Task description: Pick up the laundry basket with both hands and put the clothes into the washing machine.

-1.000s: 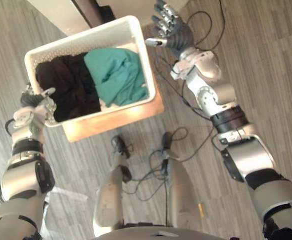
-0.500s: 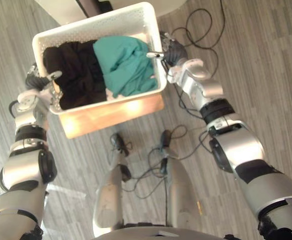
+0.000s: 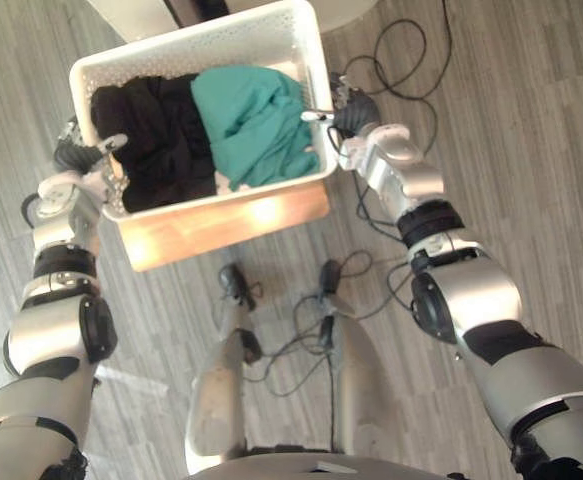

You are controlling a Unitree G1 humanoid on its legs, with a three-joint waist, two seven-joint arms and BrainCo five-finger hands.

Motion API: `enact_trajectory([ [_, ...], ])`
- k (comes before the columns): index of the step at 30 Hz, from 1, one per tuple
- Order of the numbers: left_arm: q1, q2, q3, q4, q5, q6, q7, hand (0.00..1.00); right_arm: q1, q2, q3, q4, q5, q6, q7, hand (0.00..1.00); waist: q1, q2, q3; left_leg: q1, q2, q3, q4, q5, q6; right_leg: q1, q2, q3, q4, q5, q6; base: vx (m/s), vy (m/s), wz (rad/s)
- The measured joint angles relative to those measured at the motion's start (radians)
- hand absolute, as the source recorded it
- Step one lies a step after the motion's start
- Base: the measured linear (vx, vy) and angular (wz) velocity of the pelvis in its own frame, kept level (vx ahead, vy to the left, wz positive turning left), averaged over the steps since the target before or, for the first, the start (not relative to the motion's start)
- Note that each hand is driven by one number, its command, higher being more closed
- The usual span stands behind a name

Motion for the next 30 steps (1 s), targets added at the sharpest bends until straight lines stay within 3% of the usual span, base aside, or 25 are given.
enact_trajectory([
  [11,-0.031,-0.002,-0.118,-0.001,0.03,-0.005,-0.022,0.0,-0.043,-0.028,-0.013,0.002,-0.427,0.0,0.005,0.0,0.006,0.0,0.0,-0.004,-0.007,-0.029,-0.017,0.021,0.001,0.0,-0.007,-0.018,0.013,-0.001,-0.001,0.04,-0.038,0.07],
  [21,-0.104,-0.042,-0.178,-0.001,0.043,-0.005,-0.032,0.0,-0.088,-0.079,-0.055,0.046,-0.553,0.024,0.066,0.0,0.016,0.0,0.0,-0.028,-0.026,-0.07,-0.031,0.047,0.011,-0.028,-0.031,-0.035,0.057,-0.026,-0.005,0.01,-0.042,0.12],
  [22,-0.111,-0.046,-0.18,-0.001,0.048,-0.005,-0.035,1.0,-0.094,-0.085,-0.058,0.047,-0.569,0.028,0.071,0.0,0.016,0.0,0.0,-0.034,-0.027,-0.075,-0.031,0.049,0.012,-0.03,-0.032,-0.038,0.058,-0.026,-0.005,0.0,-0.041,0.1],
  [23,-0.12,-0.052,-0.181,-0.001,0.051,-0.005,-0.038,1.0,-0.107,-0.092,-0.066,0.054,-0.593,0.039,0.077,1.0,0.016,0.0,0.0,-0.038,-0.029,-0.078,-0.031,0.052,0.013,-0.034,-0.034,-0.041,0.06,-0.026,-0.005,0.01,-0.046,0.11],
  [30,-0.129,-0.078,-0.178,-0.001,0.149,0.007,-0.036,1.0,-0.123,-0.118,-0.118,0.08,-0.666,0.059,0.055,1.0,0.028,0.0,0.0,-0.045,-0.038,-0.083,-0.032,0.054,0.016,-0.037,-0.042,-0.041,0.062,-0.026,-0.004,0.01,-0.031,0.04],
])
